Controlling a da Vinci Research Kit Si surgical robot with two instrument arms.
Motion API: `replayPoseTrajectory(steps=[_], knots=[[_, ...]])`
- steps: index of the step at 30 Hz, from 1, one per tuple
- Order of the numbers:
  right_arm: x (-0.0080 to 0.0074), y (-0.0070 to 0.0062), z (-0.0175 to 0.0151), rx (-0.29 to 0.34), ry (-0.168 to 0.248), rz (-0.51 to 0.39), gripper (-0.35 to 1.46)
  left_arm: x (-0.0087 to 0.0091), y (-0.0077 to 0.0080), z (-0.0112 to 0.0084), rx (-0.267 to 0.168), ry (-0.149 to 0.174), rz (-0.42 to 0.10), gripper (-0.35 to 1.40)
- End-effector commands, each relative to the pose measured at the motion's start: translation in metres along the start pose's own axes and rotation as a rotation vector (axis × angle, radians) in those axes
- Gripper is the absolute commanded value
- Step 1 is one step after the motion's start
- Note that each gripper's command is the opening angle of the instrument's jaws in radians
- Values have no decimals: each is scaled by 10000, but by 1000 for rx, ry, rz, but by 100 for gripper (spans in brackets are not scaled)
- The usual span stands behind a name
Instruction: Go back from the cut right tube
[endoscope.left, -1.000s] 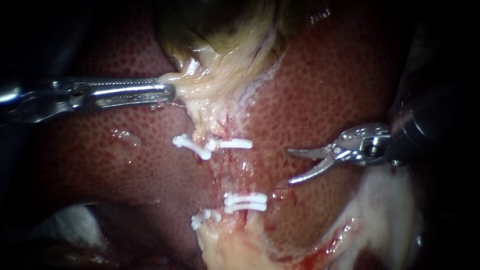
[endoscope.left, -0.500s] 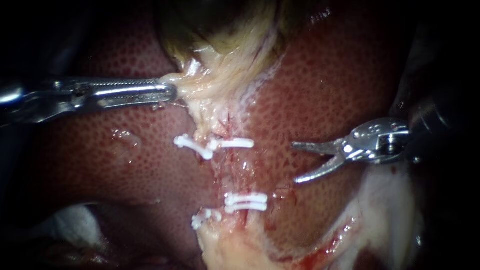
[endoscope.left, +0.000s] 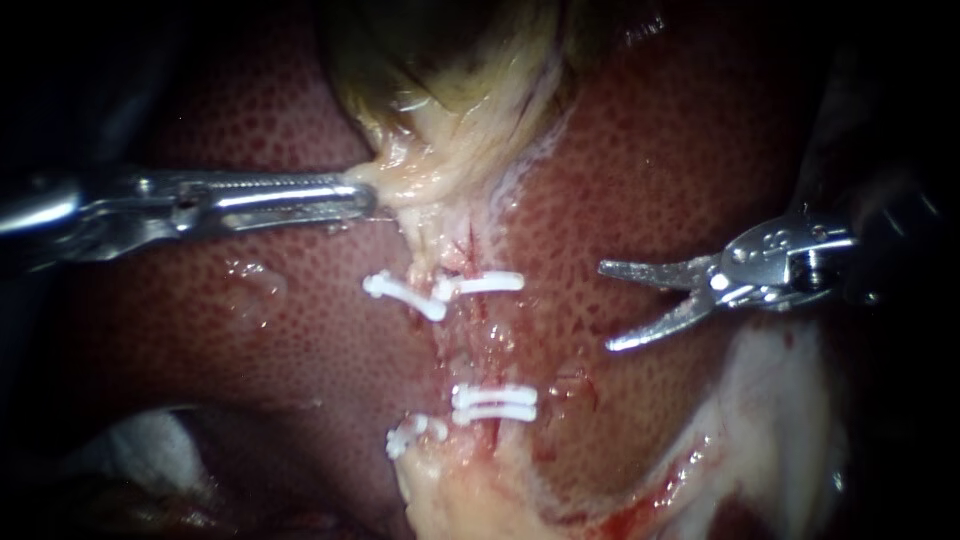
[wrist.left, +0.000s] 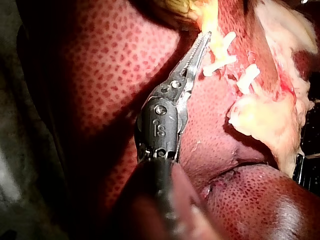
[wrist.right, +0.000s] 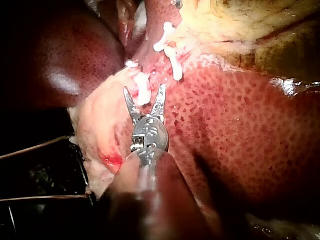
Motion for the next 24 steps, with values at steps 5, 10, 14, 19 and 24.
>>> replayPoseTrajectory(steps=[5,10,14,19,24], knots=[[-1,0,1,0,0,0,143,-15,5,31,-13,-25,10,-35],[-1,0,1,-1,-1,0,143,-21,6,49,-21,-33,10,-35],[-2,1,1,-2,2,1,143,-22,5,50,-21,-36,11,-35],[-2,1,1,-3,5,1,143,-22,5,50,-21,-36,11,-35],[-2,1,1,-3,5,1,143,-22,5,50,-21,-36,11,-35]])
